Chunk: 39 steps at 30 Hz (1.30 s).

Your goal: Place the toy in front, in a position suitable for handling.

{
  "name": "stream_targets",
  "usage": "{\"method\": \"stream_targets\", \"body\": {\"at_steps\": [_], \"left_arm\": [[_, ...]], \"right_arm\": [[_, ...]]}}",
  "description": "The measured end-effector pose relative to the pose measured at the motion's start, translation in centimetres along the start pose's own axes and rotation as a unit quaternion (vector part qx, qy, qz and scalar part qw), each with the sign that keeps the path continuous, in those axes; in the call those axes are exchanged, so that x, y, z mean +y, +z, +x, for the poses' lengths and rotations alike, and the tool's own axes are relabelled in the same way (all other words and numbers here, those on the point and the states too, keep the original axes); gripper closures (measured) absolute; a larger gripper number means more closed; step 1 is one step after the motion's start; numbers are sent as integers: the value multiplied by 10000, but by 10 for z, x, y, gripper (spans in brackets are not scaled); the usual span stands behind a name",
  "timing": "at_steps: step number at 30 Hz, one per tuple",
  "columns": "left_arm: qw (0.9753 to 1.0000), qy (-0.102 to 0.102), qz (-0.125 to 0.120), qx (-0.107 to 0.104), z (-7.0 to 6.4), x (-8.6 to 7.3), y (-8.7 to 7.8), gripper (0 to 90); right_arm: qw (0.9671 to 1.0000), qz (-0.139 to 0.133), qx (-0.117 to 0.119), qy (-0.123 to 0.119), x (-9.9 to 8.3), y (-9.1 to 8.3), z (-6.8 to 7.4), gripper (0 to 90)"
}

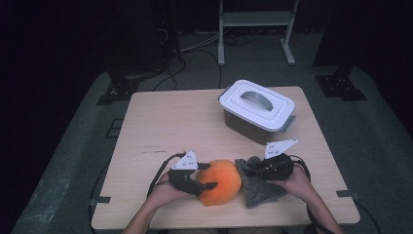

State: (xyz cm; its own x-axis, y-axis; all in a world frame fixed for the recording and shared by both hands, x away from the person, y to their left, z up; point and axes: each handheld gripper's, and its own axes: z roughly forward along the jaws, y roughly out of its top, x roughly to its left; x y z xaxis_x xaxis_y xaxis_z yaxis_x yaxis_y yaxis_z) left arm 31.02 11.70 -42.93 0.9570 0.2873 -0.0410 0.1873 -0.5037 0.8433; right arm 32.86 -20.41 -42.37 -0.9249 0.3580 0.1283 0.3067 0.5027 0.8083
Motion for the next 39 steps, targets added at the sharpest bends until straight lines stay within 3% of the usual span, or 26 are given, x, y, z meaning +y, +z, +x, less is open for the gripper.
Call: {"method": "stream_targets", "body": {"at_steps": [4, 6, 8, 11, 14, 16, 19, 21, 22, 25, 27, 31, 33, 36, 39], "left_arm": [[10000, 53, 8, -22, -2, 1, 2, 314], [10000, 37, 8, -26, -1, 0, 1, 314], [10000, 43, 19, -34, -1, -1, 0, 315], [10000, 62, 22, -14, -2, 0, 1, 314], [10000, 78, 19, -19, -3, 1, 2, 314], [9999, 126, 21, -13, -5, 2, 3, 313], [9998, 219, 31, -33, -10, 5, 8, 312], [9996, 281, 41, -30, -12, 6, 10, 312], [9996, 286, 48, -20, -12, 7, 10, 312], [9998, 214, 35, -13, -9, 4, 7, 313], [9999, 160, 39, 9, -6, 3, 6, 313], [9999, 97, 24, -19, -5, 2, 6, 313], [9999, 155, 29, -53, -7, 4, 7, 312], [9995, 308, 43, -99, -12, 6, 9, 311], [9993, 352, 70, -64, -14, 7, 10, 299]], "right_arm": [[9985, -518, 167, -50, 13, -4, 6, 767], [9985, -475, 249, -107, 14, 1, 9, 767], [9994, -177, 232, -164, 11, 9, 11, 767], [9996, -15, 271, -81, 5, 11, 7, 767], [9995, 279, 111, -52, -1, 10, 2, 767], [9998, 185, 100, -67, 0, 5, 2, 767], [9990, -363, 195, -150, 12, -4, 8, 768], [9974, -584, 314, -276, 21, -4, 16, 768], [9969, -598, 366, -356, 23, -2, 19, 767], [9979, -293, 363, -459, 21, 10, 23, 766], [9984, -245, 394, -329, 16, 12, 18, 766], [9996, 25, 224, -150, 6, 7, 8, 765], [9996, -89, 200, -150, 6, 2, 8, 766], [9979, -532, 315, -207, 16, -4, 12, 766], [9975, -501, 383, -308, 20, 1, 16, 765]]}}
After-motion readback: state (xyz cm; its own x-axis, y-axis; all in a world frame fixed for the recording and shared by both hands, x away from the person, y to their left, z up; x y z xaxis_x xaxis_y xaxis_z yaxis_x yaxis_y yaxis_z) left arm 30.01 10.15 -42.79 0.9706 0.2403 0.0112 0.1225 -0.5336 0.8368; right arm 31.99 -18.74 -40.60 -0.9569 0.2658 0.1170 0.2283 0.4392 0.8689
